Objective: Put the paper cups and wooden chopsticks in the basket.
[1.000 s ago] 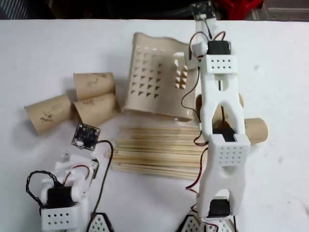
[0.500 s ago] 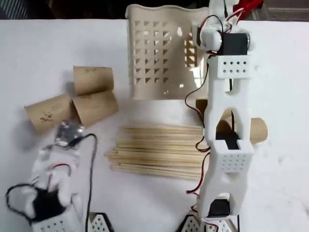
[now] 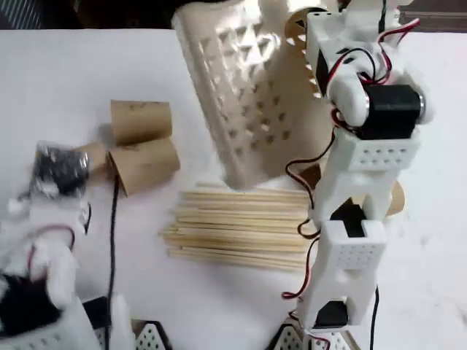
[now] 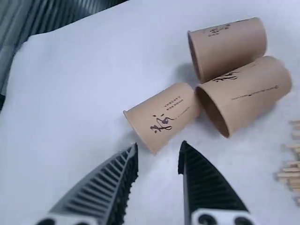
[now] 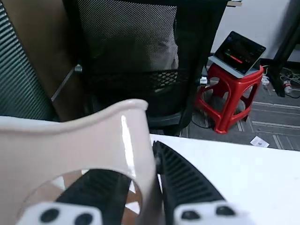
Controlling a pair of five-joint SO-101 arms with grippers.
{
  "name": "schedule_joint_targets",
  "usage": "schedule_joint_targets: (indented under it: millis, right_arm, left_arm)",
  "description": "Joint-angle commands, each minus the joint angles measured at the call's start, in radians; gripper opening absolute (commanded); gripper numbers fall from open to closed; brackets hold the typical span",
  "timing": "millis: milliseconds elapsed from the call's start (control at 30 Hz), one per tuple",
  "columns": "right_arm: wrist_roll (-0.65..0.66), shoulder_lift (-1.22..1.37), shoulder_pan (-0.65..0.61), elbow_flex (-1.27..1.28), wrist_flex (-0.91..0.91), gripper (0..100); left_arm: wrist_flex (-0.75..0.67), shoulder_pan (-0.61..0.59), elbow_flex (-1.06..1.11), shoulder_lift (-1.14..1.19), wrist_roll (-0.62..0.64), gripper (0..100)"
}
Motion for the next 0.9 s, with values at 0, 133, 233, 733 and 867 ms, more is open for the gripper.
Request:
schedule_joint_targets:
  millis: [0,133,233,733,867]
  right_arm:
    - [-0.006,-0.105,-0.007,-0.028,0.015,1.5]
    - [0.12,-0.174,-0.033,0.077,0.07,1.5]
    - [0.141,-0.217,-0.013,0.368,0.061,1.5]
    - [0.112,-0.229,-0.042,0.832,-0.226,1.5]
    - [0.112,-0.229,-0.054,0.832,-0.272,1.5]
  left_arm:
    - [0.193,0.151,-0.537,0.404,0.078,18]
    - [0.371,0.28,-0.939,0.647,0.133,22]
    - [0.376,0.32,-1.092,0.765,0.166,23]
    - [0.344,0.71,-1.126,0.898,0.278,29]
    - [0.224,0.722,-0.976,0.951,0.269,29]
